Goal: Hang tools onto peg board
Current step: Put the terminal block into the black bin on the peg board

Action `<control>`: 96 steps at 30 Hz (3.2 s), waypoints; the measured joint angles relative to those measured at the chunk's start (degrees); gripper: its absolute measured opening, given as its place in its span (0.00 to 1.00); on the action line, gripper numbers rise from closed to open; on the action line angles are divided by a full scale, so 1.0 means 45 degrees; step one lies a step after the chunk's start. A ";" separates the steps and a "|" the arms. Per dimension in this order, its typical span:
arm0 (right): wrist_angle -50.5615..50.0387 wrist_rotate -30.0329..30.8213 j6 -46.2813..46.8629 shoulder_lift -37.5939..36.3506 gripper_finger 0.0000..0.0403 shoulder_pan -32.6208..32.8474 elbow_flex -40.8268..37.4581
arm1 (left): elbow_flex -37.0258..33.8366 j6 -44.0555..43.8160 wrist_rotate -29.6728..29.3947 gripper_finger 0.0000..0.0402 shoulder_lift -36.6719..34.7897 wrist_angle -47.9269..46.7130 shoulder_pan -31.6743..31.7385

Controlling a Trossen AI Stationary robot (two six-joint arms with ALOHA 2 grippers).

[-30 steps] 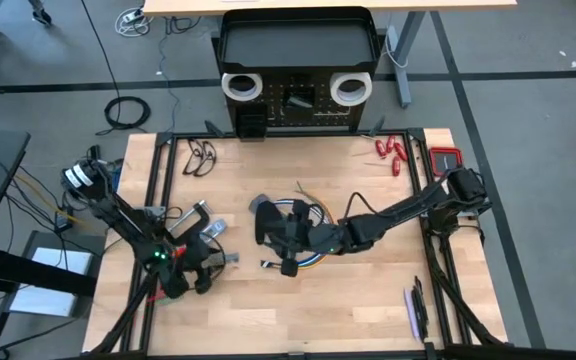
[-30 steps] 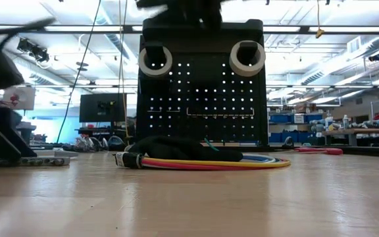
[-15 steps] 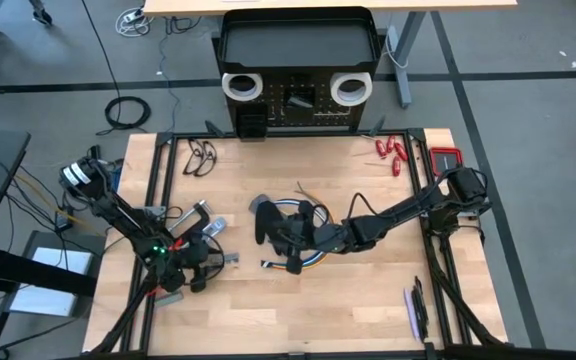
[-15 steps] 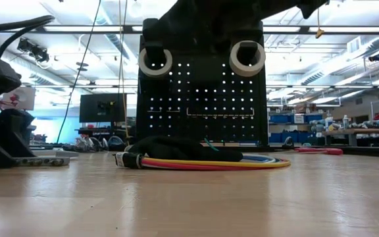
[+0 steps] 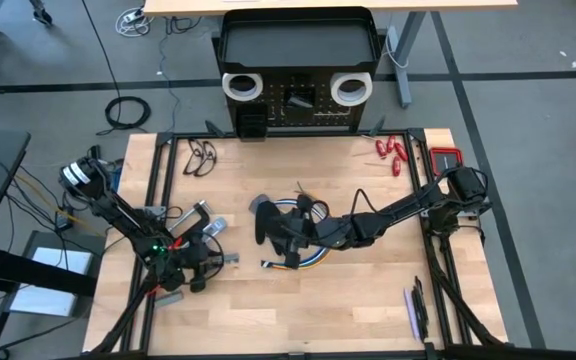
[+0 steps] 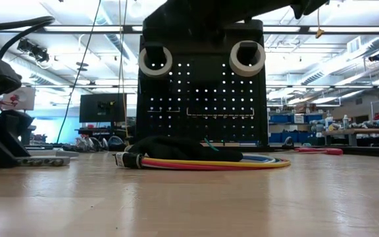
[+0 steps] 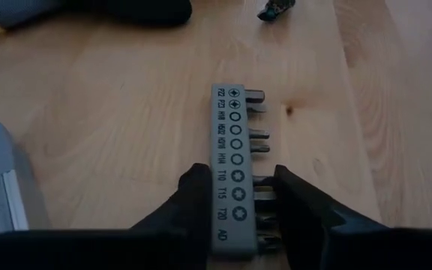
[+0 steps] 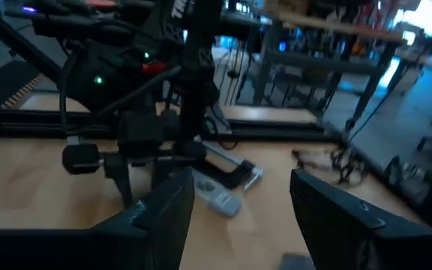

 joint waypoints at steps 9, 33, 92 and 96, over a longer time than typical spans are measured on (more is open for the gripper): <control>-0.0011 -0.0877 -0.2556 0.1911 0.57 0.0535 0.1444 | 0.0665 -0.0375 0.1165 0.30 -0.0568 0.0218 0.0721; -0.1188 -0.0650 -0.7316 0.5433 0.52 0.0638 0.4667 | 0.1018 -0.1749 0.4968 0.30 -0.5224 0.1802 0.4231; -1.1108 0.3475 -0.6553 -0.0106 0.12 -0.7093 0.7621 | 0.1382 0.5007 0.3974 0.53 -0.6500 -0.0993 0.4516; -1.0778 0.3396 -0.6616 0.0230 0.18 -0.7718 0.7626 | 0.1382 0.4955 0.3950 0.53 -0.6194 -0.0924 0.4294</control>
